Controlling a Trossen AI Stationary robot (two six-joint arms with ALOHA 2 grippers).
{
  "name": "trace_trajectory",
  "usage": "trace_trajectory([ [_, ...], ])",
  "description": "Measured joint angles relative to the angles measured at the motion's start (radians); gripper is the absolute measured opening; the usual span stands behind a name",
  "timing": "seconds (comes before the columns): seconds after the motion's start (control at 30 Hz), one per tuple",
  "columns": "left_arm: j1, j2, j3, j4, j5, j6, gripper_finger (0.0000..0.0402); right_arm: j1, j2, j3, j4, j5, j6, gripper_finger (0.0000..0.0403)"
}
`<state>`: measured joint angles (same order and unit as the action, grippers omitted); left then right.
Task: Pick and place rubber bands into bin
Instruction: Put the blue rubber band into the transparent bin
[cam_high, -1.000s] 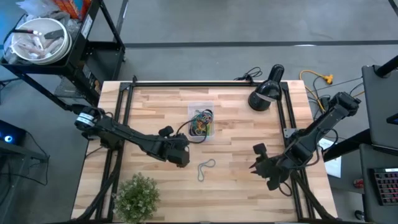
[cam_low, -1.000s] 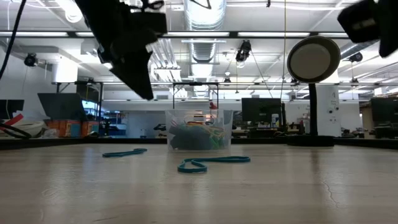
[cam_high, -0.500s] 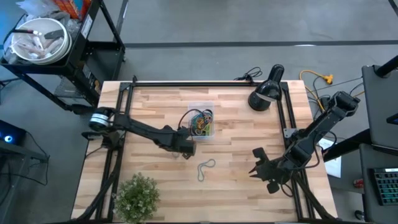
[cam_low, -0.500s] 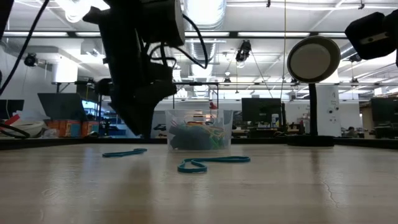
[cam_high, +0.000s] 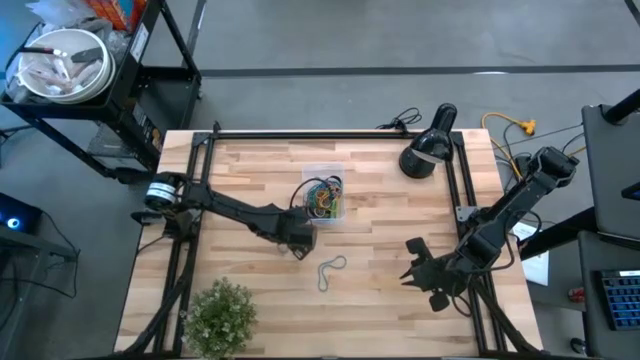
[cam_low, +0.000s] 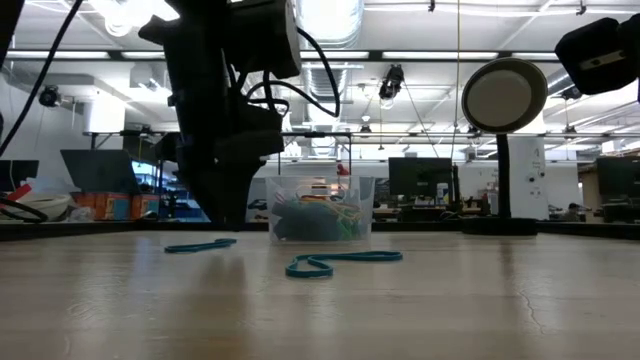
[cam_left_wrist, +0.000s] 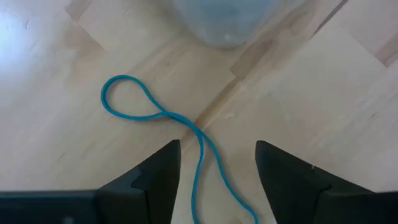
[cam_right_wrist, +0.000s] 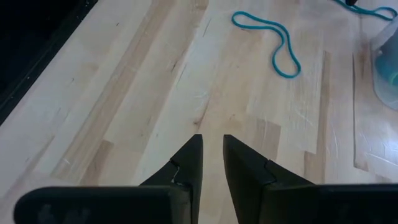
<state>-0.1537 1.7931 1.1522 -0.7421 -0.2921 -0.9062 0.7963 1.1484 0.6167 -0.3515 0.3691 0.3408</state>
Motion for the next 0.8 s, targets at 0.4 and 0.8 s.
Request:
trace_trajectory([
  [0.4, 0.037, 0.0, -0.06, 0.028, 0.03, 0.002, 0.0206, 0.0, 0.0, 0.0, 0.019, -0.001, 0.0, 0.0056],
  [0.8, 0.059, -0.005, -0.104, 0.127, 0.133, 0.029, 0.0191, 0.0, 0.001, 0.0, 0.024, -0.002, -0.003, 0.0056],
])
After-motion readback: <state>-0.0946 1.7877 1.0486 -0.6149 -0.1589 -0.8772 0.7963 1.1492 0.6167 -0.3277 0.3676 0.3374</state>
